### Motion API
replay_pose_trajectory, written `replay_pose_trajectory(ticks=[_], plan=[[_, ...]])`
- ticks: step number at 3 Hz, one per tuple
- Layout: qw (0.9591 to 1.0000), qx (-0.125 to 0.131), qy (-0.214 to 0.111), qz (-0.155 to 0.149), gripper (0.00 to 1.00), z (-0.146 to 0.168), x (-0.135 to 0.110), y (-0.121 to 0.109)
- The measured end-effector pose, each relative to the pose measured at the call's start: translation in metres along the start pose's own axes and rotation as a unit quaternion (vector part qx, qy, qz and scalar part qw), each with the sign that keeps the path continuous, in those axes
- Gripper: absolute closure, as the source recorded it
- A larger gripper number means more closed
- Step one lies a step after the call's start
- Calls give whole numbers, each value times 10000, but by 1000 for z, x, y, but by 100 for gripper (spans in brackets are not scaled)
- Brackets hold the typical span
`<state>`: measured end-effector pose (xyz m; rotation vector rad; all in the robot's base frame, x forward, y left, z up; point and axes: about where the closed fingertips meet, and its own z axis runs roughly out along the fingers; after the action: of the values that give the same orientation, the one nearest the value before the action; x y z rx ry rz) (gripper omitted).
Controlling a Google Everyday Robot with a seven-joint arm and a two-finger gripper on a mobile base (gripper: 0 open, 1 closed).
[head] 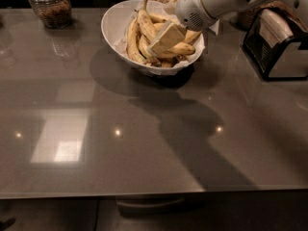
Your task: Pick banana from white bowl
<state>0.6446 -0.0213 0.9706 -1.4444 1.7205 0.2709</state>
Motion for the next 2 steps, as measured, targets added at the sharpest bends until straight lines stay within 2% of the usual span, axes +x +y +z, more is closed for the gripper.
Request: replay_pose_trajectory(ticks=[1,2], plan=[[10000,-8,36,6,32,15,7,-7],[9999,1,113,41,32,26,18,-13]])
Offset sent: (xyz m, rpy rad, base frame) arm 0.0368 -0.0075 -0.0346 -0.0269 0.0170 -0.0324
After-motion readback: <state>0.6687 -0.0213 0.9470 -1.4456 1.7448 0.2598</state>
